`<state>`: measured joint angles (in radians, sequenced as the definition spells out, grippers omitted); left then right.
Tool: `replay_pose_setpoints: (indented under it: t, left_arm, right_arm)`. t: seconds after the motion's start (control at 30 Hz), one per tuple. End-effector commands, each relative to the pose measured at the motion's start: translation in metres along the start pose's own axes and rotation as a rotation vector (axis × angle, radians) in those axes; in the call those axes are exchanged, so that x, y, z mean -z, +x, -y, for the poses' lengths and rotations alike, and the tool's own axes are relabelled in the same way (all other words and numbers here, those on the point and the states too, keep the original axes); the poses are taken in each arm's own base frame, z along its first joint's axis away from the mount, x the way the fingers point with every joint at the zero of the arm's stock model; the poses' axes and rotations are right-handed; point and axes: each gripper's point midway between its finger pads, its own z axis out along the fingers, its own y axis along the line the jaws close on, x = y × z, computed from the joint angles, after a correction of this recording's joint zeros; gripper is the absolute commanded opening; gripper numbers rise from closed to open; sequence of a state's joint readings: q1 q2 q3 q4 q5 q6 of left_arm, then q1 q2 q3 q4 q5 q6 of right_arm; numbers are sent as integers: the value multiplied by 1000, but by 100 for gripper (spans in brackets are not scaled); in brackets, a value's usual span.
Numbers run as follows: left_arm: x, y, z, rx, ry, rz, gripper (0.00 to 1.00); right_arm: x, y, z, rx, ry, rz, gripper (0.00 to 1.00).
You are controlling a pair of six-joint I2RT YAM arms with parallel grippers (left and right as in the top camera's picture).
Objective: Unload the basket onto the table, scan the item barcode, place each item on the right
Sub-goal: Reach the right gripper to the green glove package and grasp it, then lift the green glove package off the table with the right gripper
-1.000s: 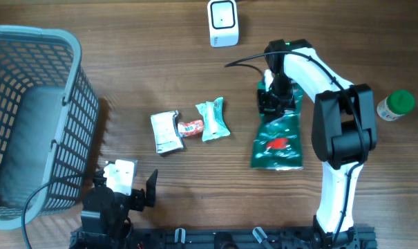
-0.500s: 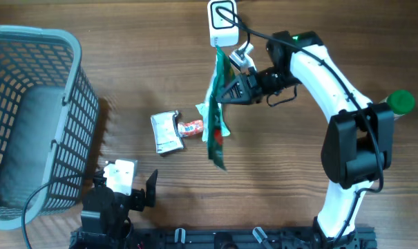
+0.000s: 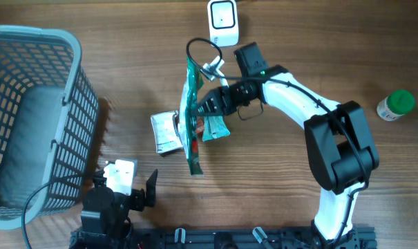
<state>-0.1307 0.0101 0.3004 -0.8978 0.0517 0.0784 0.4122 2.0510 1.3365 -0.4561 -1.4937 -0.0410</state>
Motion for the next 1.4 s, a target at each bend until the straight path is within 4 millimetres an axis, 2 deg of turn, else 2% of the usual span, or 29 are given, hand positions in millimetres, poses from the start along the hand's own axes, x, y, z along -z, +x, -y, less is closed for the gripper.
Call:
replay_pose_setpoints:
  t: [0.0, 0.1, 0.17, 0.27, 0.3, 0.33, 0.4, 0.43, 0.47, 0.5, 0.57, 0.67, 0.7, 0.77, 1.0, 1.07, 1.13, 1.17, 1.2, 1.23, 1.3, 1.37]
  left_arm:
    - [0, 0, 1, -17, 8, 1, 100]
    - [0, 0, 1, -17, 8, 1, 100]
    - [0, 0, 1, -17, 8, 1, 100]
    - [0, 0, 1, -17, 8, 1, 100]
    - [0, 0, 1, -17, 8, 1, 100]
    - [0, 0, 1, -17, 8, 1, 100]
    - [0, 0, 1, -17, 8, 1, 100]
    - [0, 0, 1, -17, 8, 1, 100]
    - [0, 0, 1, -17, 8, 1, 100]
    - [0, 0, 1, -17, 8, 1, 100]
    - [0, 0, 1, -17, 8, 2, 100]
    - [0, 0, 1, -17, 8, 1, 100]
    - [0, 0, 1, -17, 8, 1, 100]
    - [0, 0, 1, -17, 8, 1, 100]
    - [0, 0, 1, -17, 8, 1, 100]
    - [0, 0, 1, -17, 8, 1, 100]
    - [0, 0, 1, -17, 8, 1, 100]
    - [0, 0, 1, -17, 8, 1, 100]
    - [0, 0, 1, -17, 8, 1, 100]
    - [0, 0, 1, -17, 8, 1, 100]
    - [0, 0, 1, -17, 8, 1, 100]
    - [0, 0, 1, -17, 8, 2, 100]
  right_arm:
    - [15, 9, 14, -45, 32, 37, 4]
    - [25, 17, 29, -77, 73, 57, 4]
    - [34, 21, 47, -111, 150, 71, 4]
    - [59, 40, 91, -216, 402, 71, 5]
    - [67, 50, 103, -266, 484, 58, 9]
    - [74, 60, 111, -310, 551, 40, 18]
    - [80, 73, 118, -335, 619, -2, 28]
    - [80, 76, 117, -330, 616, -13, 41]
    - [80, 77, 116, -332, 615, -17, 48]
    - [79, 78, 116, -335, 615, -19, 69]
    - [78, 79, 114, -321, 604, -26, 89]
    - [69, 76, 97, -290, 496, -24, 99]
    - [64, 73, 86, -282, 432, -14, 99]
    - [60, 72, 76, -300, 382, -5, 100]
    - [51, 90, 64, -398, 350, -51, 99]
    - [36, 95, 61, -392, 340, -91, 99]
    - [13, 102, 57, -378, 330, -154, 100]
    - [6, 105, 61, -399, 361, -173, 100]
    - [3, 106, 81, -456, 496, -178, 100]
    - [3, 103, 89, -468, 539, -164, 100]
    - [-4, 93, 89, -460, 523, -132, 100]
    - [-14, 82, 84, -406, 463, -115, 89]
